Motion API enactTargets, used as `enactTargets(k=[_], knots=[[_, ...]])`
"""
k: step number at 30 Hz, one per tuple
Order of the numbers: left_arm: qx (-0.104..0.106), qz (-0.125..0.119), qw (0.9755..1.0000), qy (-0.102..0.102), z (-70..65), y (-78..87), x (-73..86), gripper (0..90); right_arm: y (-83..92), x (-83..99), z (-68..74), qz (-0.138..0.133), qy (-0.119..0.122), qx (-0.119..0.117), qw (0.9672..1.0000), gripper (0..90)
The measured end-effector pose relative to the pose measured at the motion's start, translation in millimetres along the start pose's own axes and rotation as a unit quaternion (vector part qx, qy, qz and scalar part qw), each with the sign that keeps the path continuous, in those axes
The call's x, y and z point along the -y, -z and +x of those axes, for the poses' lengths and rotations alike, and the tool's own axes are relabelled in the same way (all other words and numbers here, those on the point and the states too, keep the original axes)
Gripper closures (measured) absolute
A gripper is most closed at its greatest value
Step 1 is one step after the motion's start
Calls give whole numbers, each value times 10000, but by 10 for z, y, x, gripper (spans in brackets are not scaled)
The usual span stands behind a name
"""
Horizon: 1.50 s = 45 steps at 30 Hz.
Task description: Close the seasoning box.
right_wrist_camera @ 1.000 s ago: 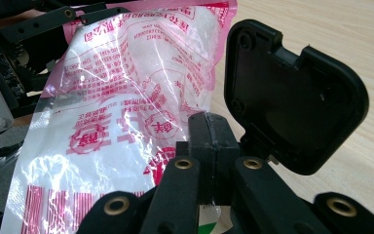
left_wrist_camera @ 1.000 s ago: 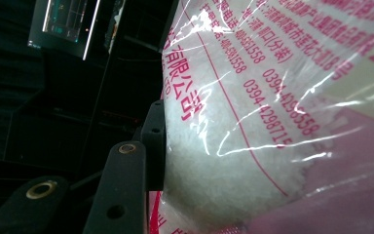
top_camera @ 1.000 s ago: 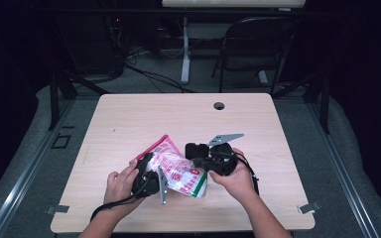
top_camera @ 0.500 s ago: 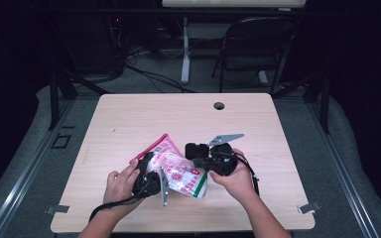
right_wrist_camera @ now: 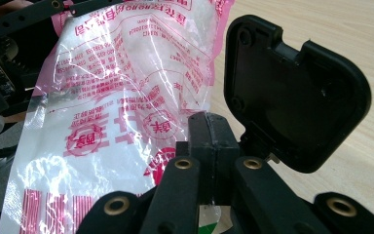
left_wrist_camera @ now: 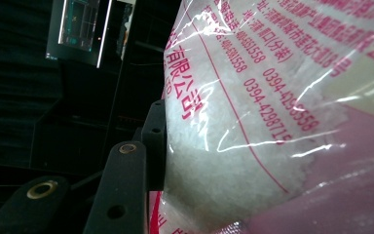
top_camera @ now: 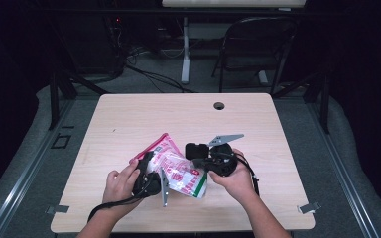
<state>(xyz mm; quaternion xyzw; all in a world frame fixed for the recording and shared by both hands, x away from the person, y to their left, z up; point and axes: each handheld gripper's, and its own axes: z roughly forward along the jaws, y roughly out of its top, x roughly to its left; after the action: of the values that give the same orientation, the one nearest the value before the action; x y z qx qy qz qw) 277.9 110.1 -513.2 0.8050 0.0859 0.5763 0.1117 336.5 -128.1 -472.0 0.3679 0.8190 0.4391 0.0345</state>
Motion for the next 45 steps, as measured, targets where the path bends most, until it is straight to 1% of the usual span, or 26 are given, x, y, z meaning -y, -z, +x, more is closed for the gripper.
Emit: enactTargets(k=[8, 13, 17, 19, 23, 28, 31, 32, 33, 43, 45], knots=[[-141, -20, 9998, -139, 8, 17, -22, 622, 14, 4, 0, 4, 6, 6, 10000, 900], [-186, -26, 9996, -187, -2, 19, -32, 623, 10, 18, -6, -28, -11, -1, 10000, 900], [-230, -45, 9994, -260, 6, 23, -42, 623, 17, 21, -14, 3, -1, -3, 10000, 900], [-260, -63, 9992, -292, 10, 23, -46, 623, 14, 24, -12, -33, -32, -5, 10000, 900], [-300, -64, 9990, -328, 11, 30, -59, 623, 25, 22, -21, 18, 12, -12, 10000, 900], [-361, -74, 9985, -403, 17, 44, -76, 623, 24, 29, -23, -4, -22, 2, 10000, 900], [-376, -80, 9983, -430, 17, 46, -82, 624, 23, 32, -25, -7, -37, 1, 10000, 900], [-349, -66, 9985, -414, 16, 48, -83, 624, 25, 32, -27, 8, -29, 2, 10000, 900], [-384, -96, 9982, -441, 17, 45, -85, 624, 27, 32, -29, 16, -25, 7, 10000, 900], [-412, -86, 9978, -520, 17, 45, -94, 625, 17, 39, -38, -12, -59, -1, 10000, 900], [-435, -106, 9976, -538, 14, 42, -95, 625, 18, 42, -44, 26, -42, 10, 10000, 900]])
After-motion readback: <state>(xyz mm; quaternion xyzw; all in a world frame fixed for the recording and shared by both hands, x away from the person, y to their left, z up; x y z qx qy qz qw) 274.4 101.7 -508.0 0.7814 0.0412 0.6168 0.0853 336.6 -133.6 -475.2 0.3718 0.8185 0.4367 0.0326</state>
